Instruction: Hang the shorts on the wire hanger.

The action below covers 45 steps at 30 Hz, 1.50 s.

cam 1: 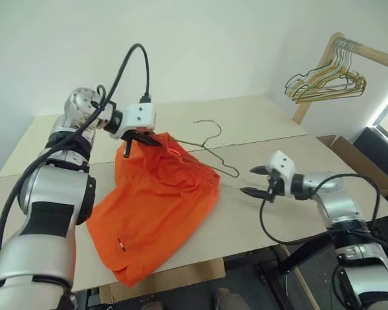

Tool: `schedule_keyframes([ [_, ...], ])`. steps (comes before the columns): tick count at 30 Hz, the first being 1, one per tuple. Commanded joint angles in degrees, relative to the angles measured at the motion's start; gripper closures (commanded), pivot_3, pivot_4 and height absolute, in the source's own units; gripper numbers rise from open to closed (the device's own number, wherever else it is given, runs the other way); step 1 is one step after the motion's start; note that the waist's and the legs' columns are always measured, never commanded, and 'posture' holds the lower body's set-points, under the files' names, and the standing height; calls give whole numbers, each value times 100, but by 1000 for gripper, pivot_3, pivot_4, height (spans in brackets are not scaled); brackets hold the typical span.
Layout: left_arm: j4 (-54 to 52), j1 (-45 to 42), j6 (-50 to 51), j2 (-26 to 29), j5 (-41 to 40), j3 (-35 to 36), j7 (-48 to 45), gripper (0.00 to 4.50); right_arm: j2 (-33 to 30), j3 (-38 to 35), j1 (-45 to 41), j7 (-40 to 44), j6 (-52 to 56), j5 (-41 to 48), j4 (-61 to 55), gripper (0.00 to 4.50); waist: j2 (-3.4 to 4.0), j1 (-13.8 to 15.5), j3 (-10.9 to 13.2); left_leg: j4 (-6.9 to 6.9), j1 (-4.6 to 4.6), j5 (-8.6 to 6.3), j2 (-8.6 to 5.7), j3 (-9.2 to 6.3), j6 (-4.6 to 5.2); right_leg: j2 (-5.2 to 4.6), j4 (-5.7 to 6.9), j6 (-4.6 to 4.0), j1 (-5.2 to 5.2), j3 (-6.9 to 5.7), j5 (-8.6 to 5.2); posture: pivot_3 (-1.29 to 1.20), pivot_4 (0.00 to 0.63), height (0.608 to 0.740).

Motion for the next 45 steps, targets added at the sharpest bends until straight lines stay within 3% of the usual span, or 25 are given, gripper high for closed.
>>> schedule_keyframes([
  [1, -117, -311, -13, 118, -236, 269, -154, 4500, -24, -497, 253, 57, 945, 730, -468, 22, 0, 0, 0, 0, 0, 0, 1, -1, 0, 0, 0, 0, 0, -1, 0, -59, 0, 740],
  [6, -155, -385, -56, 148, -286, 383, -329, 4500, 571, -488, 429, -254, 1744, 1217, -767, 22, 0, -72, 0, 0, 8, 0, 1, -2, 0, 5, 11, 0, 1, 6, 0, -64, 0, 740],
  [13, -151, -452, -76, 142, -241, 431, -289, 4500, 1424, -302, 115, -663, 1949, 1263, -411, 22, 0, -56, 0, 1, 7, 0, -2, -12, 0, 5, 16, 1, 1, 2, 0, -58, 0, 740],
  [24, -159, -427, -85, 141, -246, 487, -216, 4500, 1984, -184, -417, -709, 2029, 1321, 324, 22, 1, -12, 0, 4, -16, 0, -2, -28, 0, 0, 14, 1, -5, -17, 1, -47, 0, 740],
  [29, -153, -402, -82, 125, -241, 493, -139, 4500, 2124, -195, -517, -631, 2166, 1369, 422, 1233, 1, -18, 0, 5, -15, 0, -2, -37, 0, 0, 16, 1, -5, -21, 1, -47, 0, 740],
  [38, -149, -355, -78, 149, -263, 518, -85, 4500, 2152, -295, -523, -838, 2363, 1367, 518, 4332, 1, -18, 0, 6, -19, 0, -2, -54, 0, 0, 19, 0, -4, -28, 1, -44, 0, 740],
  [45, -164, -349, -34, 214, -423, 639, -520, 4500, 2122, -451, -510, -1121, 2361, 1393, 439, 4457, 1, -21, 0, 6, -19, 0, -3, -58, 0, 0, 19, 0, -4, -30, 1, -50, 0, 740],
])
